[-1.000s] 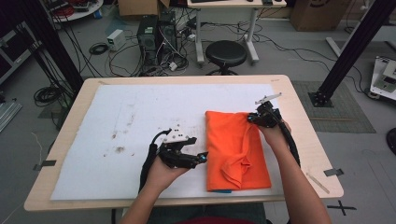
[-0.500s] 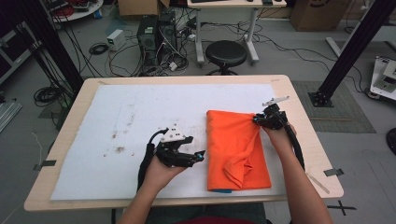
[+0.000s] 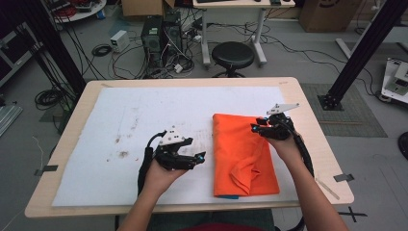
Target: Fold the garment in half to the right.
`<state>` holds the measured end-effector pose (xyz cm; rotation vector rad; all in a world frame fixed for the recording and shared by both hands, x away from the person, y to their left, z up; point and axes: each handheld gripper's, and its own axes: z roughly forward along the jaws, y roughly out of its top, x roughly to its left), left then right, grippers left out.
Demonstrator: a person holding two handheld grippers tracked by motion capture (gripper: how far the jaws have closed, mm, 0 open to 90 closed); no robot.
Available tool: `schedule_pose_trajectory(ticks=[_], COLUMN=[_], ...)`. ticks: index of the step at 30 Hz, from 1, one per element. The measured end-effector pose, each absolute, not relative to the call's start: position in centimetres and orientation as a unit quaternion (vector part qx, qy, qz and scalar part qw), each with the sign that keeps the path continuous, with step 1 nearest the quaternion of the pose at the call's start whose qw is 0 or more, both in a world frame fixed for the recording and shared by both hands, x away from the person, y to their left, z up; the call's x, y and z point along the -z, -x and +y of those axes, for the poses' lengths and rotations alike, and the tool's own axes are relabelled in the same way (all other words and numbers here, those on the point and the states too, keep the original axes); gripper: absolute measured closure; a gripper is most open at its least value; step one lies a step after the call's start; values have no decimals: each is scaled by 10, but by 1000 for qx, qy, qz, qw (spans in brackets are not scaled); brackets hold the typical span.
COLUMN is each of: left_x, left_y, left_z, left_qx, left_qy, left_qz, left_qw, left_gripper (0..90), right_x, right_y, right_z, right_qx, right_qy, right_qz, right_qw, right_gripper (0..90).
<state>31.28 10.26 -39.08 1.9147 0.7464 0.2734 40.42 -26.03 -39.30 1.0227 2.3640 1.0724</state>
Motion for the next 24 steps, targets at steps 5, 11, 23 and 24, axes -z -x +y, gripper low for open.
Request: schedule_pose_trajectory(ticks=[5, 11, 23, 24], left_x=[392, 393, 397, 397], left_y=[-314, -320, -327, -327], left_z=[108, 119, 131, 132], left_qx=[-126, -147, -156, -157], left_qy=[-792, -790, -788, -788], left_qz=[313, 328, 348, 349], left_qw=[509, 497, 483, 483], left_gripper=[281, 263, 258, 258], right_x=[392, 400, 426, 429], right_y=[-393, -384, -355, -351], right_z=[-251, -243, -253, -259], right_qx=[-381, -382, -352, -350], right_qy=[-345, -338, -330, -333], right_qz=[840, 846, 865, 864], right_qw=[173, 157, 137, 139], right_gripper=[593, 530, 522, 522])
